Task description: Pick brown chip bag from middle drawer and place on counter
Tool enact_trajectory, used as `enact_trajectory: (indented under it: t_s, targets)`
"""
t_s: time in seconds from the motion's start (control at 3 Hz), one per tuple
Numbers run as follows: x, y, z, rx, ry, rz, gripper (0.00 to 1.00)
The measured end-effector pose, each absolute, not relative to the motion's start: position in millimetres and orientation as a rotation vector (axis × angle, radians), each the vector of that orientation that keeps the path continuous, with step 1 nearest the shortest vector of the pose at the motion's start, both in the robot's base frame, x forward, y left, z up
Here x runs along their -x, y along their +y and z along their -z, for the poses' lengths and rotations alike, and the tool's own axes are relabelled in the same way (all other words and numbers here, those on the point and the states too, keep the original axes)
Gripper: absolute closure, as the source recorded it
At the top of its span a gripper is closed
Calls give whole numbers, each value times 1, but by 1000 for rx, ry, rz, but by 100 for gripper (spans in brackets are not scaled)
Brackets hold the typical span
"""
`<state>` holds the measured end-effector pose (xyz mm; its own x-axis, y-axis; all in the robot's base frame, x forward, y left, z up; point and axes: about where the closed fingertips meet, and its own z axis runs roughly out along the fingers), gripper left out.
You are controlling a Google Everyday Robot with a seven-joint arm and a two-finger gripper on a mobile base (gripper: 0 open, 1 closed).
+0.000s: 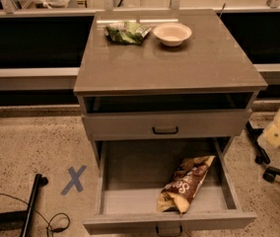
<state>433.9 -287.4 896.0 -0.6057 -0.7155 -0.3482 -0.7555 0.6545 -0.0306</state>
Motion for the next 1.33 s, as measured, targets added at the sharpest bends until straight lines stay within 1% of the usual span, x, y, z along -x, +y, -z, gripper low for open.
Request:
enact_trajectory:
  t_s: [0.33, 0.67, 1.0, 1.33]
  targets:
    - [-411, -328, -808, 784, 2791, -326, 0]
    - [-409, -327, -800, 673, 2836, -358, 0]
    - [-408, -327, -801, 660, 2822, -381, 0]
    - [-426, -340, -790, 466, 2811, -486, 0]
